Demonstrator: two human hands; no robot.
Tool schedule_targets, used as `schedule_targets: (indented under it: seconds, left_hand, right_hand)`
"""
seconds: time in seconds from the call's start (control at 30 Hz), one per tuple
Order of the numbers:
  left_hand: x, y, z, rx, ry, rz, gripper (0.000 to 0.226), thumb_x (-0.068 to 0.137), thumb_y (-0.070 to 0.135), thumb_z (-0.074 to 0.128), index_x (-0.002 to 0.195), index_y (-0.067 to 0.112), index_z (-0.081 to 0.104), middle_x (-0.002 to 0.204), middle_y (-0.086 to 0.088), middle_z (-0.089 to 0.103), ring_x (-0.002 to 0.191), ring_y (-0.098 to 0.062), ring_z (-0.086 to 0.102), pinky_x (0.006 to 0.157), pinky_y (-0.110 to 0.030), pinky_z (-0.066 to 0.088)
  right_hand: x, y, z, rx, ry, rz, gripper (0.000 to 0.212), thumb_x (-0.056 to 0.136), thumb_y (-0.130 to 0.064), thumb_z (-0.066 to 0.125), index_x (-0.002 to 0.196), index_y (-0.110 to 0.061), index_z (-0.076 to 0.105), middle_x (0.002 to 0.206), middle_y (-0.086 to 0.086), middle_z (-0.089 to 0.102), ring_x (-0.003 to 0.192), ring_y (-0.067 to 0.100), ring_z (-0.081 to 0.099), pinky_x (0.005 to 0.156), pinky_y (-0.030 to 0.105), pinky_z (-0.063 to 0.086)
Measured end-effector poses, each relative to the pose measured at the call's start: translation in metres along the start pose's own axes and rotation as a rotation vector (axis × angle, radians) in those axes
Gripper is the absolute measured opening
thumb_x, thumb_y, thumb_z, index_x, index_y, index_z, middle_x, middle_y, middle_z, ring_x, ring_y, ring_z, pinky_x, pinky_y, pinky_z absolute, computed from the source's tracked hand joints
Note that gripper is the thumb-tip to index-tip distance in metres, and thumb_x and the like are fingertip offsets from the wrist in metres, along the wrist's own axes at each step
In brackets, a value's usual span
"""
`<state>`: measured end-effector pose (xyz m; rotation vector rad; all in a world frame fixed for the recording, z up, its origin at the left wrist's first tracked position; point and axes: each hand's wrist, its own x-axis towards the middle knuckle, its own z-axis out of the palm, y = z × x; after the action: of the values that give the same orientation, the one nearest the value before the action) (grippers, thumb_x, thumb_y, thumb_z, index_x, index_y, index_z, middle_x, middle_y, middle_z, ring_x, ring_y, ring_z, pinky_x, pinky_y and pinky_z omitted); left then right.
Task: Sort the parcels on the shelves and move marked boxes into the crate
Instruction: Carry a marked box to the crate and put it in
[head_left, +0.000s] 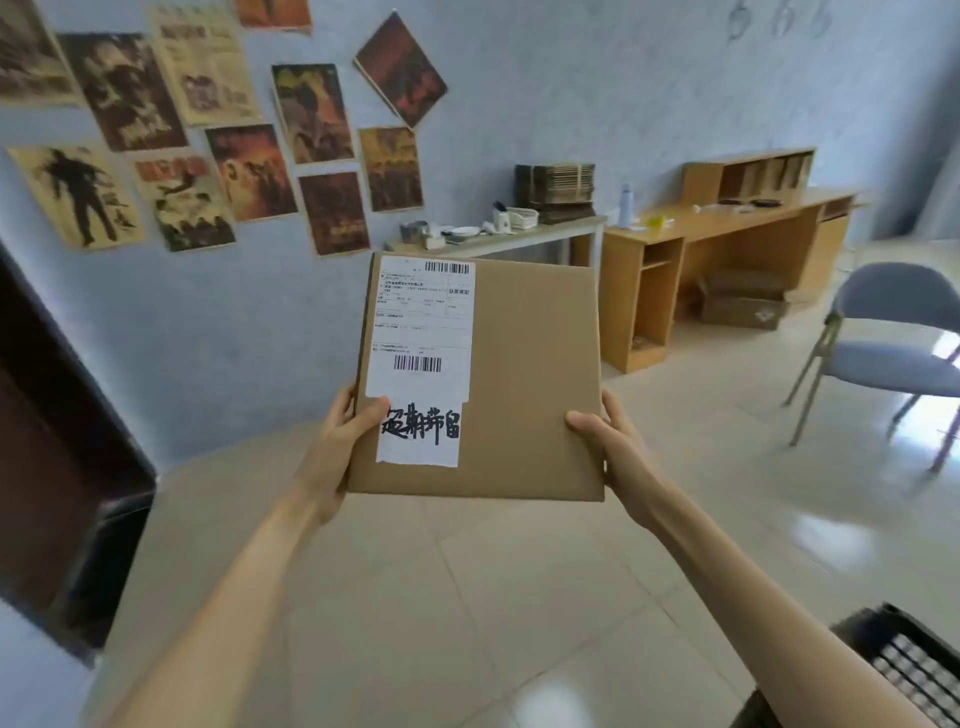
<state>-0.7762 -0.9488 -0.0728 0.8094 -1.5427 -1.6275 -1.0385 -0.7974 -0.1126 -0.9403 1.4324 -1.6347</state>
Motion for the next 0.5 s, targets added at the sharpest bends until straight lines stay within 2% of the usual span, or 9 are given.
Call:
schedule_targets:
  seconds: [0.17, 0.33, 0.4, 0.47, 0.5]
  left_hand:
    - [0.034, -0.064, 0.156, 0.021, -0.22, -0.108, 0.057, 0.074, 0.041, 0.073, 0.126, 0.035, 0.051, 0.11, 0.005, 0.072, 0.092, -0.017, 0.072, 0.061, -0.027, 0.057]
    - [0.049, -0.128, 0.278, 0.088, -0.435, -0.252, 0.05, 0.074, 0.043, 0.071, 0.121, 0.042, 0.052, 0.11, 0.004, 0.073, 0.093, -0.018, 0.072, 0.063, -0.029, 0.058]
    - [0.055, -0.151, 0.319, 0.124, -0.505, -0.298, 0.057, 0.074, 0.044, 0.071, 0.127, 0.039, 0.049, 0.11, 0.005, 0.073, 0.097, -0.018, 0.07, 0.076, -0.038, 0.058]
    - [0.062, -0.173, 0.359, 0.165, -0.583, -0.345, 0.063, 0.073, 0.045, 0.07, 0.13, 0.036, 0.047, 0.111, 0.006, 0.072, 0.102, -0.021, 0.068, 0.092, -0.048, 0.051]
    - [0.065, -0.184, 0.377, 0.185, -0.623, -0.368, 0.063, 0.072, 0.045, 0.07, 0.13, 0.036, 0.046, 0.111, 0.006, 0.072, 0.104, -0.022, 0.068, 0.095, -0.05, 0.049]
  right_hand:
    - [-0.055, 0.026, -0.156, -0.024, 0.24, 0.096, 0.064, 0.072, -0.049, 0.065, 0.131, -0.053, 0.039, 0.107, -0.029, 0.066, 0.094, -0.003, 0.065, 0.069, 0.031, 0.051]
    - [-0.115, 0.066, -0.263, 0.021, 0.475, 0.197, 0.07, 0.074, -0.047, 0.066, 0.136, -0.049, 0.034, 0.103, -0.026, 0.068, 0.099, 0.006, 0.066, 0.075, 0.036, 0.054]
    - [-0.136, 0.081, -0.295, 0.054, 0.554, 0.241, 0.071, 0.073, -0.046, 0.068, 0.134, -0.051, 0.033, 0.101, -0.025, 0.069, 0.098, 0.008, 0.067, 0.079, 0.036, 0.054]
    - [-0.155, 0.096, -0.322, 0.088, 0.635, 0.284, 0.072, 0.071, -0.047, 0.068, 0.133, -0.051, 0.033, 0.1, -0.026, 0.069, 0.094, 0.005, 0.068, 0.074, 0.034, 0.055]
    - [-0.164, 0.103, -0.333, 0.102, 0.671, 0.302, 0.072, 0.07, -0.048, 0.069, 0.134, -0.051, 0.034, 0.103, -0.025, 0.068, 0.095, 0.005, 0.067, 0.07, 0.032, 0.055]
